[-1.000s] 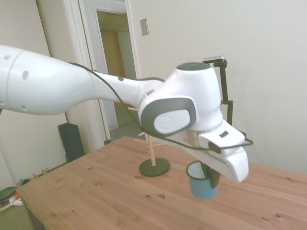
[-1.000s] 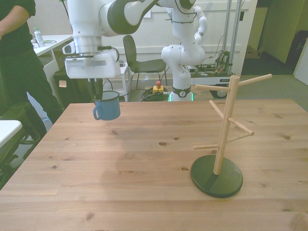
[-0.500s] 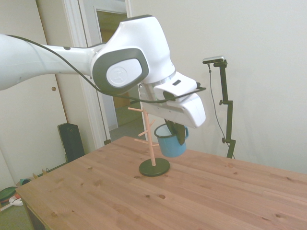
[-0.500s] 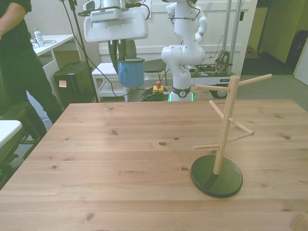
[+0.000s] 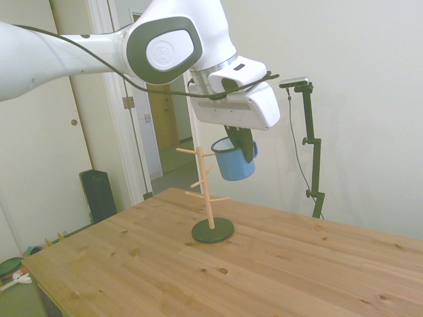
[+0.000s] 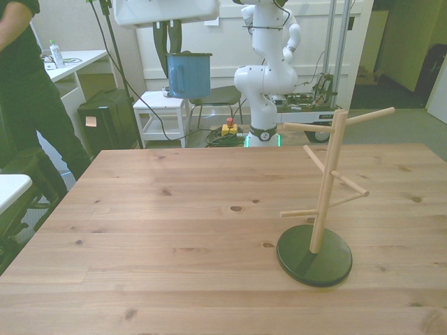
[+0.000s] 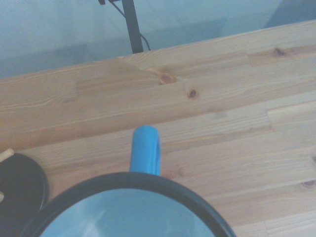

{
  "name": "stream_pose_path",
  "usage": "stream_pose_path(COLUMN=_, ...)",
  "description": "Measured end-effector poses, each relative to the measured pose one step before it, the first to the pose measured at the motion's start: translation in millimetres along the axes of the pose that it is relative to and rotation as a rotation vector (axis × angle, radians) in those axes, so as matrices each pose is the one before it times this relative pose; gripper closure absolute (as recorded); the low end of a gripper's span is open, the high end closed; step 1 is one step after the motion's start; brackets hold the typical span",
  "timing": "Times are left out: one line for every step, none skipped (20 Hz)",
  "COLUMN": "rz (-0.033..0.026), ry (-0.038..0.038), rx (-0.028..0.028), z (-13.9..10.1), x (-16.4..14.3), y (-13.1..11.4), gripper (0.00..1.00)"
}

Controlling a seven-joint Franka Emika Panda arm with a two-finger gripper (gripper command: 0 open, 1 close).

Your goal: Hang the mug

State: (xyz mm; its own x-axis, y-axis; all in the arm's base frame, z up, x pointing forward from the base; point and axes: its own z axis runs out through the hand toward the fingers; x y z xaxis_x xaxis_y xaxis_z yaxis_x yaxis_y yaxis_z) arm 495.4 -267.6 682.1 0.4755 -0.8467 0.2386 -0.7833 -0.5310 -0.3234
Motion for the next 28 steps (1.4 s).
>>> stream_pose_path(rz=-0.00078, ry=0.002, rx=-0.00183, z=0.49, x=3.04, y=-3.13, gripper=1.0)
stream_pose_path(rz=0.00013, ry=0.001, rx=-0.00225, z=0.62, x=2.72, y=-2.43, gripper=1.0)
stream_pose_path(rz=0.00034, ry=-0.00406, rx=-0.00452, z=0.69, x=1.7, y=-1.52, gripper=1.0)
stream_pose_path(rz=-0.00087, ry=-0.00393, rx=-0.00539, z=-0.7, x=2.65, y=-2.65, gripper=1.0)
stream_pose_path(rz=0.00019, ry=0.00003, rx=-0.00021, z=0.05, x=0.22, y=-0.39, gripper=1.0)
stream_pose_path(rz=0.00116, ry=-0.00084, rx=-0.00066, z=0.82, x=0.06, y=-0.52, gripper=1.0)
stream_pose_path(rz=0.00307, ry=-0.00388, rx=-0.0026, z=3.13, x=-0.27, y=-1.52, gripper=1.0)
stream_pose_path(rz=0.00183, ry=-0.00393, rx=-0.00307, z=3.75, x=-0.73, y=-2.61, gripper=1.0)
stream_pose_path(rz=-0.00189, ry=-0.00134, rx=-0.00497, z=3.57, x=-0.79, y=-3.09, gripper=1.0)
stream_pose_path(rz=-0.00443, ry=0.0006, rx=-0.00741, z=3.35, x=-1.11, y=-4.02, gripper=1.0)
stream_pose_path(rz=-0.00717, ry=0.00297, rx=-0.00633, z=2.2, x=-1.89, y=-5.21, gripper=1.0)
stream_pose_path(rz=-0.00876, ry=0.00376, rx=-0.00542, z=1.79, x=-2.56, y=-6.27, gripper=1.0)
stream_pose_path(rz=-0.0077, ry=0.00285, rx=-0.00318, z=1.45, x=-3.37, y=-7.14, gripper=1.0)
stream_pose_path(rz=-0.00924, ry=0.00558, rx=-0.00464, z=1.1, x=-4.49, y=-7.98, gripper=1.0)
stream_pose_path(rz=-0.00991, ry=0.00345, rx=-0.0046, z=1.41, x=-4.9, y=-8.01, gripper=1.0)
stream_pose_path(rz=-0.01089, ry=0.00342, rx=-0.00341, z=1.21, x=-5.48, y=-8.74, gripper=1.0)
stream_pose_path(rz=-0.00728, ry=0.00621, rx=-0.00397, z=1.23, x=-5.16, y=-8.67, gripper=1.0)
stream_pose_path(rz=-0.00648, ry=0.00493, rx=-0.00258, z=1.38, x=-4.3, y=-7.17, gripper=1.0)
stream_pose_path(rz=-0.00752, ry=0.00105, rx=-0.00241, z=1.75, x=-4.52, y=-6.85, gripper=1.0)
stream_pose_path(rz=-0.00614, ry=-0.00036, rx=-0.00285, z=1.83, x=-3.97, y=-5.77, gripper=1.0)
stream_pose_path(rz=-0.00571, ry=0.0009, rx=-0.00421, z=1.51, x=-3.53, y=-5.1, gripper=1.0)
stream_pose_path(rz=-0.00614, ry=0.00155, rx=-0.00367, z=1.24, x=-3.04, y=-4.58, gripper=1.0)
stream_pose_path(rz=-0.00564, ry=0.00132, rx=-0.00185, z=0.87, x=-2.41, y=-3.73, gripper=1.0)
stream_pose_path(rz=-0.00558, ry=0.00059, rx=-0.00036, z=0.58, x=-2.04, y=-3.15, gripper=1.0)
stream_pose_path(rz=-0.00629, ry=-0.00028, rx=0.0004, z=0.26, x=-2.44, y=-3.44, gripper=1.0)
stream_pose_path(rz=-0.00602, ry=0.00027, rx=-0.00006, z=-0.07, x=-1.89, y=-2.6, gripper=1.0)
stream_pose_path(rz=-0.00737, ry=0.0019, rx=-0.00156, z=-0.29, x=-1.72, y=-2.5, gripper=1.0)
stream_pose_path(rz=-0.0074, ry=0.00335, rx=-0.00272, z=-0.51, x=-1.46, y=-2.28, gripper=1.0)
